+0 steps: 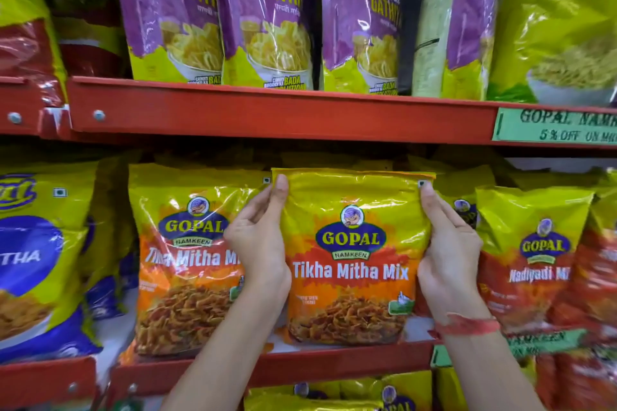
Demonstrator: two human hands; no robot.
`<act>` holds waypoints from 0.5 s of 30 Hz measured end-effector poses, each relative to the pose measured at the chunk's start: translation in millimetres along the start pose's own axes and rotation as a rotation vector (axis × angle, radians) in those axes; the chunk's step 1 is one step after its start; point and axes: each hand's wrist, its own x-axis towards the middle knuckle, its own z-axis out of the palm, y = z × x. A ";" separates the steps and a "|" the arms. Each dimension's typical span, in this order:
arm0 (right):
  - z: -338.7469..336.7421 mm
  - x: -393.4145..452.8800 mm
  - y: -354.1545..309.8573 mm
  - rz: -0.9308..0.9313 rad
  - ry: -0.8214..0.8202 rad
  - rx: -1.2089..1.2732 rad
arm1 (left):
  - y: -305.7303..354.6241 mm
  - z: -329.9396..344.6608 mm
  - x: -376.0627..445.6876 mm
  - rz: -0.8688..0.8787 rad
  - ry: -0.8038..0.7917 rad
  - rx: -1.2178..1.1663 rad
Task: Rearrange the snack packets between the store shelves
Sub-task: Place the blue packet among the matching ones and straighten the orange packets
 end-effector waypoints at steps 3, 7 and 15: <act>3.1 -3.9 -4.1 -0.023 0.034 0.003 | 3.2 1.4 2.5 0.017 0.022 0.050; 12.4 -9.7 -3.1 -0.184 0.121 -0.058 | -0.3 2.1 0.3 0.088 0.022 0.084; -10.7 -35.5 42.6 -1.104 -0.155 -1.034 | -48.7 -30.6 -18.0 1.108 -0.431 0.951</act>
